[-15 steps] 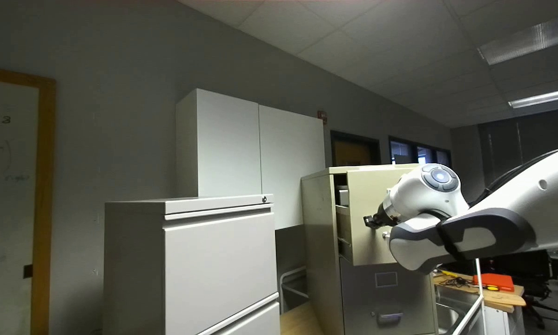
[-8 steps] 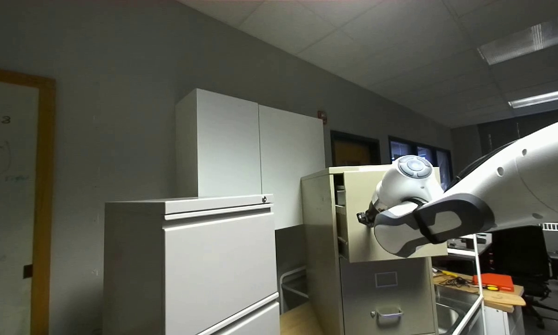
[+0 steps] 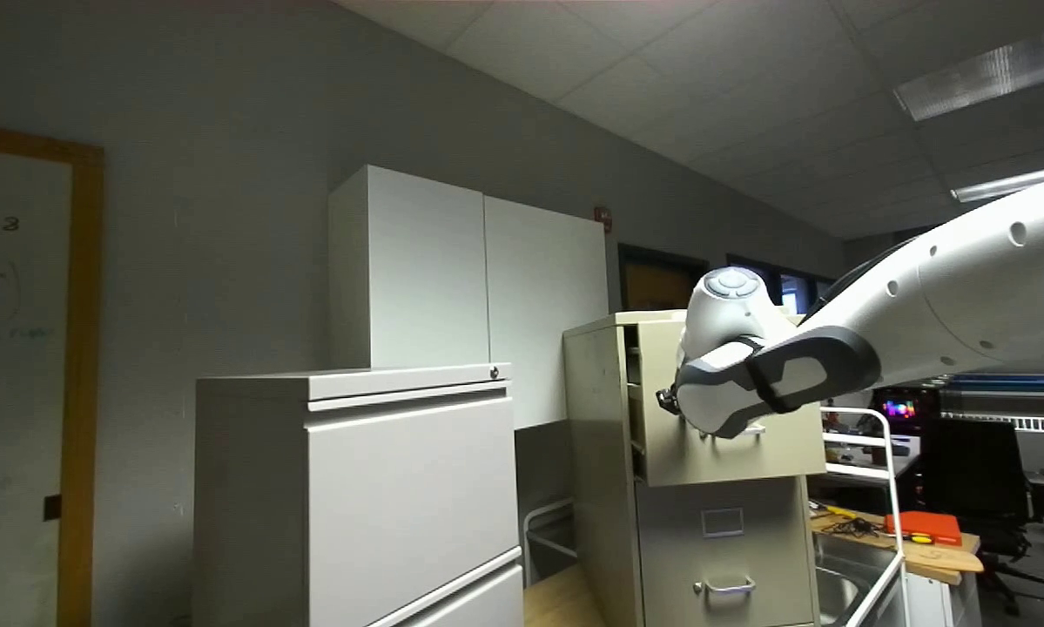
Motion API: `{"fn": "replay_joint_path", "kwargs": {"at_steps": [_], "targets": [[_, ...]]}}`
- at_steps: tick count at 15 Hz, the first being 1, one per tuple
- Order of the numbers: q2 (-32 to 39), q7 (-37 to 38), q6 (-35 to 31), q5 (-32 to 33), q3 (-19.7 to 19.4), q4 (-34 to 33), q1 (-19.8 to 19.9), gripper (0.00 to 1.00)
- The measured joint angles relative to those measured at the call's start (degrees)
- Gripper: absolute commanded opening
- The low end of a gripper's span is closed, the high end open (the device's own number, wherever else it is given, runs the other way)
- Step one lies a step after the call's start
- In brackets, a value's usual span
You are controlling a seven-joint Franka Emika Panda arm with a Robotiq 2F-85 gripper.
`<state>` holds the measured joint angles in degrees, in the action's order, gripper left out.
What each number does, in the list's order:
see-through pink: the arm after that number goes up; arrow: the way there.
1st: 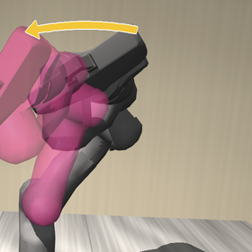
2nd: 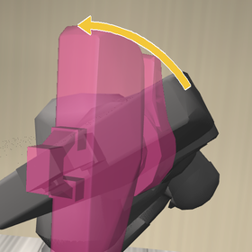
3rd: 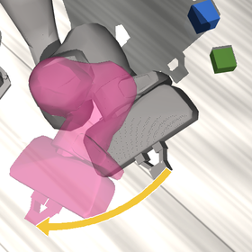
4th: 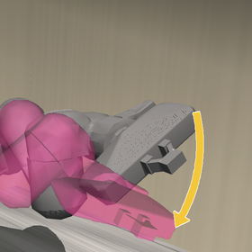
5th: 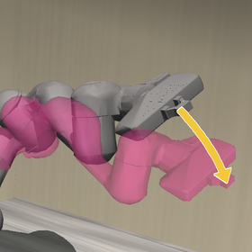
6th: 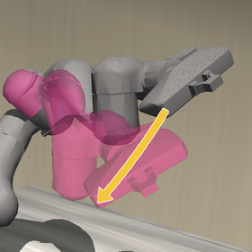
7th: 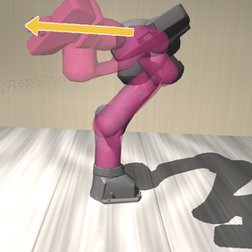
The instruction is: Close the upper drawer
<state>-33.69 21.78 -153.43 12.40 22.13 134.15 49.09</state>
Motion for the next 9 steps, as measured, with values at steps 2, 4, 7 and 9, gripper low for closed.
{"fn": "replay_joint_path", "kwargs": {"at_steps": [2, 4, 7, 9], "targets": [[1.88, 1.53, 3.53, 1.75, -0.02, -2.62, -0.5, 0.0], [3.76, 3.09, 6.92, 3.65, -0.3, -4.96, -1.49, 0.0], [6.56, 5.52, 11.76, 6.47, -1.3, -8.23, -3.75, 0.0], [8.65, 6.84, 15.14, 8.28, -2.51, -10.62, -5.93, 0.0]]}}
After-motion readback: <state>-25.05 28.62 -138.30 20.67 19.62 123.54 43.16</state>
